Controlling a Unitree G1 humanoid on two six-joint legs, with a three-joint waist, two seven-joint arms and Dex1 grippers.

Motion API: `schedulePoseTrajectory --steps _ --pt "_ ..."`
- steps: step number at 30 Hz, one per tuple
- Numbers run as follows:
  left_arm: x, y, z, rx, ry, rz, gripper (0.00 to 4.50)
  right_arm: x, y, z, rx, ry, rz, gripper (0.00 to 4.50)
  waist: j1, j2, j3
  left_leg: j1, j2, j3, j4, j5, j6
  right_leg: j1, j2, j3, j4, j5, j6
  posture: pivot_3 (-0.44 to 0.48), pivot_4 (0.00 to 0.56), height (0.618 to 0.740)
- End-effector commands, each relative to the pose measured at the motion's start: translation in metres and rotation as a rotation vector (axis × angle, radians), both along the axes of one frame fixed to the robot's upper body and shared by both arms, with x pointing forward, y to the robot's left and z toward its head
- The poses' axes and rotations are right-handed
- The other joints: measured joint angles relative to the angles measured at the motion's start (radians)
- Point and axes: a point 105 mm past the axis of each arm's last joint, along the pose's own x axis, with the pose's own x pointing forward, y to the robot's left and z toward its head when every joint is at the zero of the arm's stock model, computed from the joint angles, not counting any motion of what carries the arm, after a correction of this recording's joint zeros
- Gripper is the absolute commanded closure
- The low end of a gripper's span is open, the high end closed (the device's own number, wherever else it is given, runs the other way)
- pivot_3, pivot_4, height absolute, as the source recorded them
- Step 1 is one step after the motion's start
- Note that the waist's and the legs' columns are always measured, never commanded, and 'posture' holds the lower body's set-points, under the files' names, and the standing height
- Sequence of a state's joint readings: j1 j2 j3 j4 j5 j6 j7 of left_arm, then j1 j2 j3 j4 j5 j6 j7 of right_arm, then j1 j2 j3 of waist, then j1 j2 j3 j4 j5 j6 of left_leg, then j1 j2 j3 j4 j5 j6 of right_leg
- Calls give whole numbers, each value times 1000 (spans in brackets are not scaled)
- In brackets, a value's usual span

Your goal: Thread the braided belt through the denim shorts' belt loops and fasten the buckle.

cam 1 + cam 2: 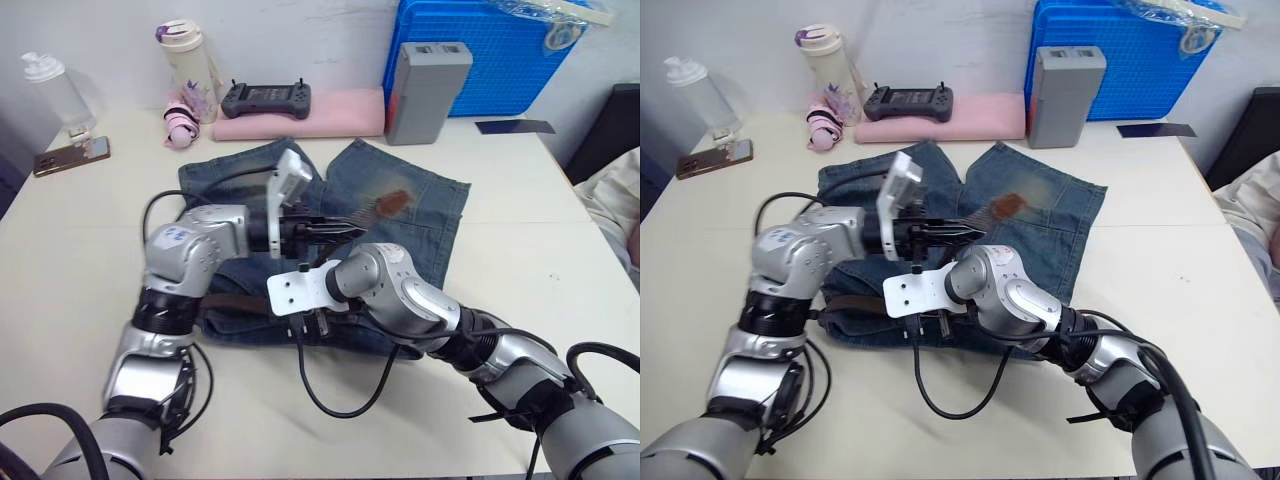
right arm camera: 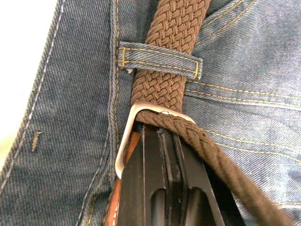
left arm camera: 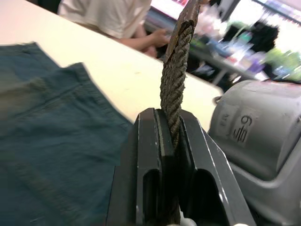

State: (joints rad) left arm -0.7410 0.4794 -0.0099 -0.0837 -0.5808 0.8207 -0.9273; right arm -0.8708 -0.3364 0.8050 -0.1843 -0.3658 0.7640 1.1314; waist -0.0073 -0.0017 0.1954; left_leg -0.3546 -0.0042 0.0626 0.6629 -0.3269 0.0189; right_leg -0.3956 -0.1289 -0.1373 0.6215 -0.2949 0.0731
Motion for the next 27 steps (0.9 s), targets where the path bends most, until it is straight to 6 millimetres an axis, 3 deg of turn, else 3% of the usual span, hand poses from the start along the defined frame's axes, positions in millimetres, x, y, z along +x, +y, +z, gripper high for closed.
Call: schedulePoseTrajectory --steps 1,4,6,9,13,16,23,24,27 --pt "-12 39 25 60 -333 158 4500 -22 -9 -60 -55 257 -27 4415 -4 0 0 0 0 0 0 0 0 0 0 0 0 0 0 0 150 712" --pt "-4 75 -11 309 -419 341 4500 -16 -2 -42 67 220 -23 4415 -19 -1 0 0 1 0 -2 0 -1 0 1 0 -1 0 0 0 150 712" --pt "-6 87 -21 377 -465 381 4500 -16 0 -35 111 211 -18 4415 -18 -2 0 -1 1 0 -2 -1 -1 0 1 -1 -2 0 0 0 150 712" --pt "-11 99 -29 413 -510 437 4500 -16 -2 -27 160 179 -13 4415 -20 -2 0 -1 1 0 -2 -4 -3 -1 0 0 -6 0 0 0 150 712" --pt "-21 99 -43 425 -513 434 4500 -12 -1 -14 239 156 -28 4415 -22 -2 0 -2 1 0 -6 -3 1 -2 0 0 -6 0 0 0 150 712" --pt "-22 99 -50 431 -497 443 4500 -13 -2 -1 295 153 -27 3529 -20 -2 0 -3 1 0 -8 -3 1 -3 0 -2 -8 0 0 0 150 712" --pt "-21 100 -46 386 -457 463 4500 -30 -17 20 355 58 39 365 -17 -1 1 -8 1 -1 -7 -5 4 -6 0 -4 -10 0 0 0 150 712" --pt "-20 100 -45 386 -455 464 4500 -32 -20 19 351 45 43 73 -17 -2 2 -13 1 -2 -6 -5 4 -9 0 -5 -10 0 0 0 150 712" --pt "-19 101 -40 360 -432 474 4500 -36 -30 13 332 -2 44 73 -16 -2 2 -20 1 -1 -2 -4 5 -15 0 -7 -9 0 0 0 150 712"
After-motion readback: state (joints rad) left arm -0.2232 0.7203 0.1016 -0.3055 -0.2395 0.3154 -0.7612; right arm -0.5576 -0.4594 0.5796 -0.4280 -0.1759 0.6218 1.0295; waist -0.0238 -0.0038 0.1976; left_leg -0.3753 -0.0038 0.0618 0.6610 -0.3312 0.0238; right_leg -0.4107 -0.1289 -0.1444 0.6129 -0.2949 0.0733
